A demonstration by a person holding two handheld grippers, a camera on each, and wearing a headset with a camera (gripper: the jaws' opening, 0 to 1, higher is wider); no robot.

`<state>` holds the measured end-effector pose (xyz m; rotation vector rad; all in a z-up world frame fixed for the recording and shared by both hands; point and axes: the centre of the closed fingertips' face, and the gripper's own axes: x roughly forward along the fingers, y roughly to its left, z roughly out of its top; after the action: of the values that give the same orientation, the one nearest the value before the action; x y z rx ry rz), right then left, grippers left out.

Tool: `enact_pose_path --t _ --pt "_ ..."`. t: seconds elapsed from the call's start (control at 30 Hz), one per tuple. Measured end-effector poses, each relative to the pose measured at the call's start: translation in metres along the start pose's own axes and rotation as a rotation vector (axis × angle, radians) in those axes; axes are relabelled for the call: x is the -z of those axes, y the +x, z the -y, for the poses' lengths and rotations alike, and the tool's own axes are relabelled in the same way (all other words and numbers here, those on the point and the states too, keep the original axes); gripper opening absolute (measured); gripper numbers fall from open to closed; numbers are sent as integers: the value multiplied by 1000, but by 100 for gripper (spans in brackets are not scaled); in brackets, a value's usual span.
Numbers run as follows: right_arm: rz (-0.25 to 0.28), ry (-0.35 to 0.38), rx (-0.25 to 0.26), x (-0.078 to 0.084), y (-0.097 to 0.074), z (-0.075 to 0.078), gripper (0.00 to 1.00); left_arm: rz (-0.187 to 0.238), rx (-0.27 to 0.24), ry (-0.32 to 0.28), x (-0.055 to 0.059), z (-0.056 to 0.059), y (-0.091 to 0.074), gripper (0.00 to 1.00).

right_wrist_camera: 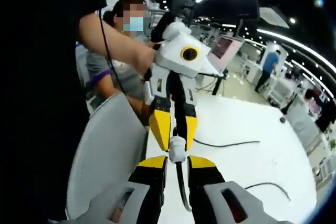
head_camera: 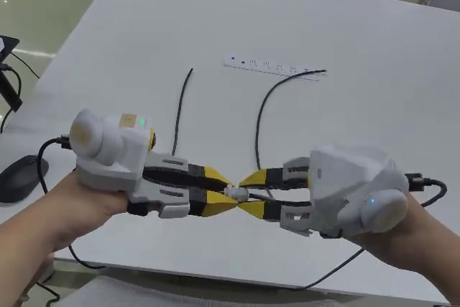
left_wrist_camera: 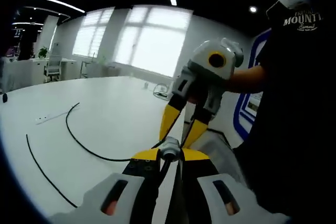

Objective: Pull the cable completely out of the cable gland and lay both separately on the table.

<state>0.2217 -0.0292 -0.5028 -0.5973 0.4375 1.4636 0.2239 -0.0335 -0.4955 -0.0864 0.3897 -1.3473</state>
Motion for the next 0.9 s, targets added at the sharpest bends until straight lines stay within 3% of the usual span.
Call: enact_pose_path --t 0.03,0.1,0.17,0.2,0.27,0.37,0.43,0.5,0.57,0.67,0.77,0.9 --pt "5 41 -17 2 -2 0 13 -3 0 6 1 0 0 15" --pt "33 221 -117 5 -7 -6 16 -7 -3 34 1 0 0 15" --pt "111 360 -160 1 -11 3 17 -11 -4 59 1 1 -1 15" --pt "135 500 -216 -1 -14 5 17 -13 -6 68 0 1 -2 15" --pt "186 673 -311 -5 -17 12 17 -19 -6 109 -1 2 -2 15" --pt "222 846 -487 -11 -18 9 18 -24 2 124 -3 5 -2 15" --pt "224 912 -552 -10 -16 7 19 -29 13 150 -4 7 -2 15" --pt "217 1005 -653 -11 -15 2 20 -37 16 177 -5 8 -1 15" --pt "204 1017 -656 -7 -8 2 20 -34 18 189 -7 9 -1 15" --pt "205 1052 -713 -11 -8 -4 20 -34 19 203 -8 9 -1 15" --pt "206 1097 -737 -13 -4 -4 17 -41 17 215 -6 8 -1 15" --pt "181 1094 -775 -13 -2 -12 14 -43 19 221 -5 8 -2 15"
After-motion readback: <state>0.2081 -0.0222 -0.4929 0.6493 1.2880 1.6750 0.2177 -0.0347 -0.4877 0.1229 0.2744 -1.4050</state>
